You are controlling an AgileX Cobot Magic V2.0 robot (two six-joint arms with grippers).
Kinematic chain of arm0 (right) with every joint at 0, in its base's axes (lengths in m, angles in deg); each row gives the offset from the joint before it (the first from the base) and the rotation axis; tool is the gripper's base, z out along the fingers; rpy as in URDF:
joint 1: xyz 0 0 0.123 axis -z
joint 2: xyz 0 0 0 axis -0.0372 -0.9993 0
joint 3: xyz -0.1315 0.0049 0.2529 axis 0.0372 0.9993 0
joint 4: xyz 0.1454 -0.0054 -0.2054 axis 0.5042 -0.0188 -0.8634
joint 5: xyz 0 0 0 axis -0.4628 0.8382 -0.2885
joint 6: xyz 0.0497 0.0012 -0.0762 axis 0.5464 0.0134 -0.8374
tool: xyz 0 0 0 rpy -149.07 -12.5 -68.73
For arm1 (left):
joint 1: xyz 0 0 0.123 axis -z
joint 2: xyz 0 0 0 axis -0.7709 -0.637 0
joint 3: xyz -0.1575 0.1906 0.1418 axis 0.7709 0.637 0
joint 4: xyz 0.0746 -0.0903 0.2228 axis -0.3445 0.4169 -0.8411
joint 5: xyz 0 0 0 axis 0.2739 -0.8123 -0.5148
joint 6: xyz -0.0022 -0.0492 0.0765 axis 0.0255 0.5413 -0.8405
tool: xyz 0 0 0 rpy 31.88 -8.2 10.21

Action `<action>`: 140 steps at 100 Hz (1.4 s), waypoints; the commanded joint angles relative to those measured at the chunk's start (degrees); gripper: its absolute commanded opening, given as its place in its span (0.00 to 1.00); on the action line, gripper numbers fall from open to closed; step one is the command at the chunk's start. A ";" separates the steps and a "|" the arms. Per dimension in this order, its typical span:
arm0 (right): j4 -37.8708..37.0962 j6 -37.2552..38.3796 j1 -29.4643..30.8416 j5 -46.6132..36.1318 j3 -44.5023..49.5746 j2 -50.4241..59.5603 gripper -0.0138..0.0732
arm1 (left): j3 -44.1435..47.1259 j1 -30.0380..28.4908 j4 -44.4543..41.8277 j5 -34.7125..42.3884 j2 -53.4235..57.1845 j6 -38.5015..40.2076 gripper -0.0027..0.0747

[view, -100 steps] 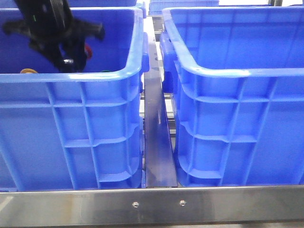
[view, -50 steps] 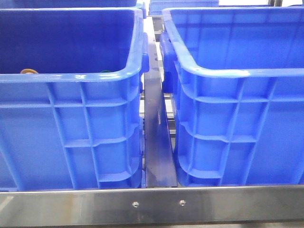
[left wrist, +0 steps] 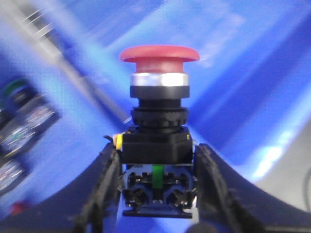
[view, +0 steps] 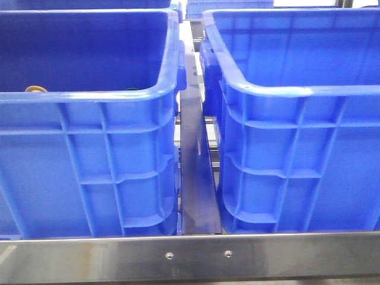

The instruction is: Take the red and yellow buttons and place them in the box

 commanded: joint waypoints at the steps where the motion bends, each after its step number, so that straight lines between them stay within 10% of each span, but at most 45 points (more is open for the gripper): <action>1: -0.68 1.53 0.31 0.72 -6.18 1.25 0.08 | -1.21 2.45 -0.19 6.03 1.62 0.06 0.01; 42: 9.60 3.28 0.31 36.38 -36.29 -18.56 0.08 | -1.21 4.41 -0.19 7.24 1.62 0.06 0.01; 72: 16.00 3.23 0.31 40.29 -41.41 -29.46 0.09 | -1.21 4.41 -0.19 7.24 1.62 0.06 0.01; 108: 21.45 3.19 0.31 42.87 -41.41 -31.46 0.76 | -1.21 4.41 -0.19 7.24 1.62 0.06 0.01; 140: 51.75 -20.59 -0.29 41.84 -41.41 -36.02 0.79 | -1.21 4.41 -0.19 7.24 1.62 0.06 0.01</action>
